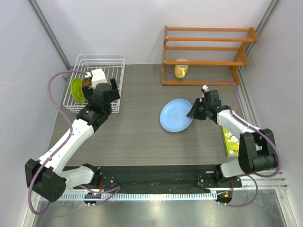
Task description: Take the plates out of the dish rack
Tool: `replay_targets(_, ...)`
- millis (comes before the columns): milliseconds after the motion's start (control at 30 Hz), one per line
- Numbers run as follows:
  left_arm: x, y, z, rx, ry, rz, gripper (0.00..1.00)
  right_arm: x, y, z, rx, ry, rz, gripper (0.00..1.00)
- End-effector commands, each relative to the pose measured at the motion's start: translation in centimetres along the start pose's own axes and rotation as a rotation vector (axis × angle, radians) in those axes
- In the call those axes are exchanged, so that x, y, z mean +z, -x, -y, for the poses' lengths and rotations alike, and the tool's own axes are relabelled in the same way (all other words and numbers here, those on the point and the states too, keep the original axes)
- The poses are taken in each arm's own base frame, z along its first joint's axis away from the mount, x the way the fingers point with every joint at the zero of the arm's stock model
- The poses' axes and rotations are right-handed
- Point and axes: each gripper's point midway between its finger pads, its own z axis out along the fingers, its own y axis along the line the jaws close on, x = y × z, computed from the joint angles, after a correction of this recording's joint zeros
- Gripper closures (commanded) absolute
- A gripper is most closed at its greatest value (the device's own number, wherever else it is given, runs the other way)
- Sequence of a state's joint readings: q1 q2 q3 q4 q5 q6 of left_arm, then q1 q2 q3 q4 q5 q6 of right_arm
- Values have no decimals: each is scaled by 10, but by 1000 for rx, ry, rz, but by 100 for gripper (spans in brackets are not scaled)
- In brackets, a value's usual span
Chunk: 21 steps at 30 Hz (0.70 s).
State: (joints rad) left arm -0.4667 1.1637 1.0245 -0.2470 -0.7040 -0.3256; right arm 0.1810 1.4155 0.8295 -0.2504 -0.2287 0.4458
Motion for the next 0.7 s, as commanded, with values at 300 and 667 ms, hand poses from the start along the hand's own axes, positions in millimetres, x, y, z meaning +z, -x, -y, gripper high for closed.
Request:
replay_targets(300,62,-12,-75,35,196,-24,1,28,0,31,-9,-120,-25,36)
replay_targets(667,114,-24,-68,52,214,-32,9,-19,34,55,-100,-333,102,25)
